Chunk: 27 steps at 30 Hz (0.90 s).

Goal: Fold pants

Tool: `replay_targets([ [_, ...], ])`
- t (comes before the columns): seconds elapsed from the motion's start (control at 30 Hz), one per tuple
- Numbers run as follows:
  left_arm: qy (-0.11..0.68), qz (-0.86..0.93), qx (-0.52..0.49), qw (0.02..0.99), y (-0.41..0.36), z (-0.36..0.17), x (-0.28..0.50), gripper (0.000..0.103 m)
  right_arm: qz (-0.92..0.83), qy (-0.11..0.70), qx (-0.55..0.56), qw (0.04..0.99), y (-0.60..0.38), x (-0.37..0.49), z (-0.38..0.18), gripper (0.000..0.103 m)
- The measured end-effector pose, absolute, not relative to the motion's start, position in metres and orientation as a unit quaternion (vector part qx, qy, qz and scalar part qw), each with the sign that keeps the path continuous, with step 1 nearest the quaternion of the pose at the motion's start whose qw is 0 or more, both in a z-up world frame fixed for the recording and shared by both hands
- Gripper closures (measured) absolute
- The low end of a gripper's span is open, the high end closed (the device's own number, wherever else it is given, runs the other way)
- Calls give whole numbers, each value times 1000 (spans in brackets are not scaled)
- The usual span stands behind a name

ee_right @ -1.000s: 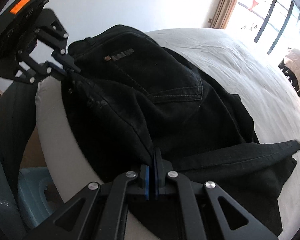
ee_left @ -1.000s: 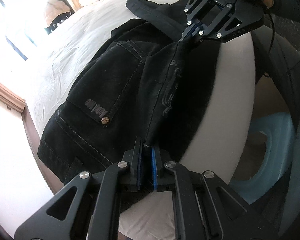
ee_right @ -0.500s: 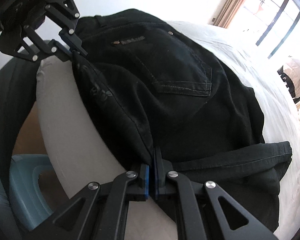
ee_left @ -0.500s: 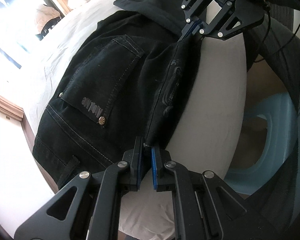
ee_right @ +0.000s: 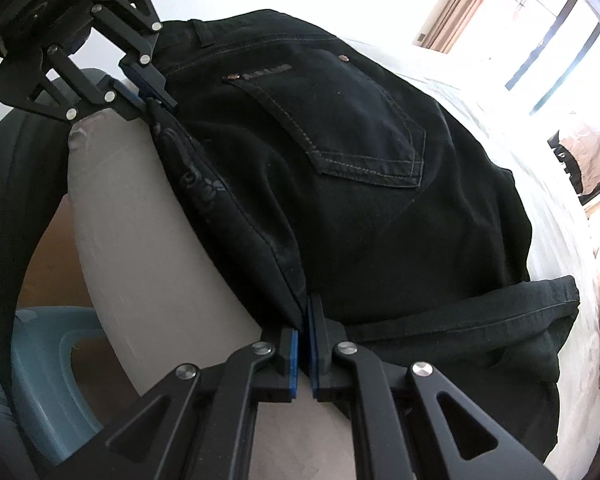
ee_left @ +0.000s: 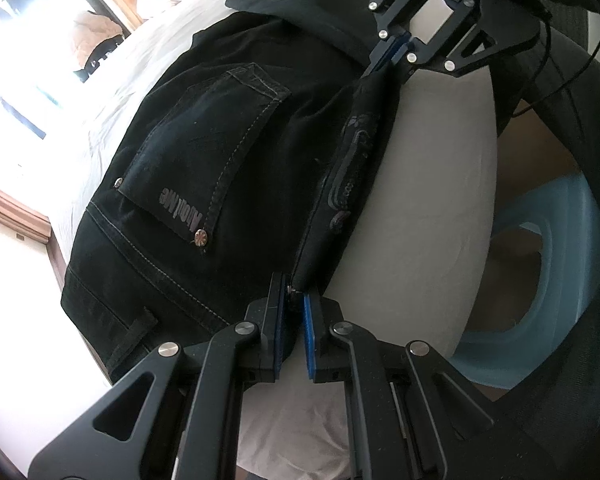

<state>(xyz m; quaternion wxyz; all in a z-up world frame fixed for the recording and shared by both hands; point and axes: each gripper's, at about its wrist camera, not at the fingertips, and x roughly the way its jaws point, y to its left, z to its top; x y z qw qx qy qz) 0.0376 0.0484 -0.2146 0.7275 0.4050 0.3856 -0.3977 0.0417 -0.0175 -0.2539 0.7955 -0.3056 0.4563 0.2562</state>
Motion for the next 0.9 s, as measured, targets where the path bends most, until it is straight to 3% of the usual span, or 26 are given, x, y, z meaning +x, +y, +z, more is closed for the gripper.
replay_targets([
  [0.33, 390, -397, 393, 732, 51, -219, 39, 95, 241, 443, -316, 803, -14, 29, -262, 97],
  [0.53, 408, -391, 382, 731, 54, -211, 39, 89, 215, 445, -296, 817, -15, 25, -259, 92],
  [0.63, 420, -389, 367, 733, 60, -196, 36, 89, 206, 454, -262, 826, -25, 26, -245, 73],
  [0.67, 431, -391, 356, 731, 64, -189, 35, 89, 208, 455, -248, 829, -30, 25, -240, 50],
  [0.7, 439, -395, 348, 728, 66, -183, 35, 89, 220, 452, -224, 835, -36, 23, -230, 35],
  [0.9, 439, -402, 289, 750, 69, -142, 46, 89, 218, 420, -95, 876, -68, 39, -192, 31],
])
